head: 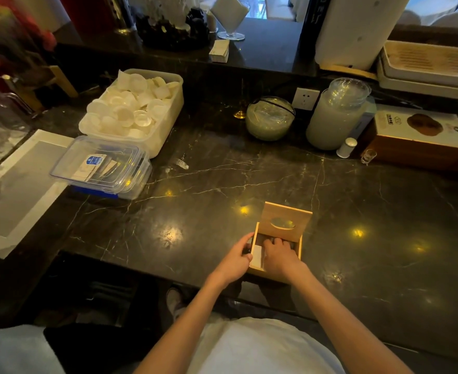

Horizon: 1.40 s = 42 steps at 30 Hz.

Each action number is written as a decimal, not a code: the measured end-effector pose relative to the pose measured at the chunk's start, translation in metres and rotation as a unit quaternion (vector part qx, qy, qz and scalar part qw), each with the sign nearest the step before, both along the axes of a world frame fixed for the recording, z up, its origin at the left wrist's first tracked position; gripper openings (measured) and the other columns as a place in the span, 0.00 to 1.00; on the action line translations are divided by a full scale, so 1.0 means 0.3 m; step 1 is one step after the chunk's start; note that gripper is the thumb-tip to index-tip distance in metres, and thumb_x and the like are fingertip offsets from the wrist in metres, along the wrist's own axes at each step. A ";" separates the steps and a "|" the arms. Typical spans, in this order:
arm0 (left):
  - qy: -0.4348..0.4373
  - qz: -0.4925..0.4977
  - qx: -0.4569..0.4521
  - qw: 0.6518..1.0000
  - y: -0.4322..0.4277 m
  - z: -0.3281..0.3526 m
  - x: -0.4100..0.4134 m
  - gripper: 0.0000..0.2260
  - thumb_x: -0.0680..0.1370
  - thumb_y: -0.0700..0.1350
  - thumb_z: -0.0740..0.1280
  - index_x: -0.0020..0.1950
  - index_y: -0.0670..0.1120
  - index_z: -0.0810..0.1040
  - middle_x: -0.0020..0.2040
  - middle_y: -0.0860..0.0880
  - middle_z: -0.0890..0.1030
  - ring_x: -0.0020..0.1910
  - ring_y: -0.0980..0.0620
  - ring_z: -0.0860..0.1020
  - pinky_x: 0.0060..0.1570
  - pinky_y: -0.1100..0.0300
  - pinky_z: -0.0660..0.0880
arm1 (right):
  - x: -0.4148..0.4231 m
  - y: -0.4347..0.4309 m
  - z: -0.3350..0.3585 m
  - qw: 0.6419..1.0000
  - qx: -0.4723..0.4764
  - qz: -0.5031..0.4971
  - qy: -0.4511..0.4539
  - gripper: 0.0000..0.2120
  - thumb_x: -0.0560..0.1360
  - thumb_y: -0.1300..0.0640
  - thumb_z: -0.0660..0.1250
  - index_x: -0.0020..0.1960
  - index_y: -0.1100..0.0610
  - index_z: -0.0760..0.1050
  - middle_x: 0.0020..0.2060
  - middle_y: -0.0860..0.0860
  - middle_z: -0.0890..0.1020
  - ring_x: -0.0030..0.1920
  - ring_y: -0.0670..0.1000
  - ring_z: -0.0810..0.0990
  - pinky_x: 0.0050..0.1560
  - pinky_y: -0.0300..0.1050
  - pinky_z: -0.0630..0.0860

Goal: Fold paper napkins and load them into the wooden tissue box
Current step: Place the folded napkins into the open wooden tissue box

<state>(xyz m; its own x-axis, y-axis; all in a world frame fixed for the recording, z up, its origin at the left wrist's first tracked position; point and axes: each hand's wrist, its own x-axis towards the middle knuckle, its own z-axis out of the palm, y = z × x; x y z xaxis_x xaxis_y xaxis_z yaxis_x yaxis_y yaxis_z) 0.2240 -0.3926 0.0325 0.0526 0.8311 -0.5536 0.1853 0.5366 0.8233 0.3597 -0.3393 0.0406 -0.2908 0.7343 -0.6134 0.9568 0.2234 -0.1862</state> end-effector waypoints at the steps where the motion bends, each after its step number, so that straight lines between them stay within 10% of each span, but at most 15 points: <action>1: -0.004 0.000 -0.001 1.000 0.000 0.000 0.000 0.27 0.81 0.38 0.60 0.76 0.61 0.62 0.71 0.50 0.70 0.68 0.48 0.70 0.67 0.43 0.73 | 0.001 0.000 0.000 1.000 -0.001 -0.001 0.000 0.23 0.78 0.56 0.62 0.71 0.57 0.64 0.70 0.59 0.67 0.70 0.63 0.65 0.69 0.59 0.66; 27: 0.037 -0.042 0.055 0.997 -0.007 0.015 0.011 0.27 0.79 0.34 0.61 0.66 0.61 0.58 0.64 0.48 0.74 0.58 0.50 0.79 0.58 0.48 0.80 | 0.067 -0.056 0.117 0.992 -0.048 -0.031 0.110 0.20 0.76 0.56 0.60 0.68 0.55 0.70 0.64 0.54 0.77 0.61 0.54 0.76 0.61 0.48 0.75; 42: 0.164 -0.103 0.065 0.979 0.011 -0.002 0.034 0.14 0.80 0.35 0.57 0.59 0.53 0.71 0.63 0.47 0.70 0.50 0.54 0.73 0.47 0.61 0.73 | -0.004 -0.092 0.107 0.991 -0.111 0.060 -0.040 0.23 0.75 0.53 0.59 0.69 0.54 0.71 0.60 0.56 0.79 0.57 0.57 0.78 0.58 0.51 0.76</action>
<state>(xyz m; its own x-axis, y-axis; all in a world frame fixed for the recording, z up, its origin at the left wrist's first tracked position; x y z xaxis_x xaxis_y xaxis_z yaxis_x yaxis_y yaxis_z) 0.2342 -0.3895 0.0319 0.0640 0.8865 -0.4584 0.5452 0.3536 0.7600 0.3584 -0.3670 0.0727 -0.3114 0.5415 -0.7809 0.9395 0.2987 -0.1675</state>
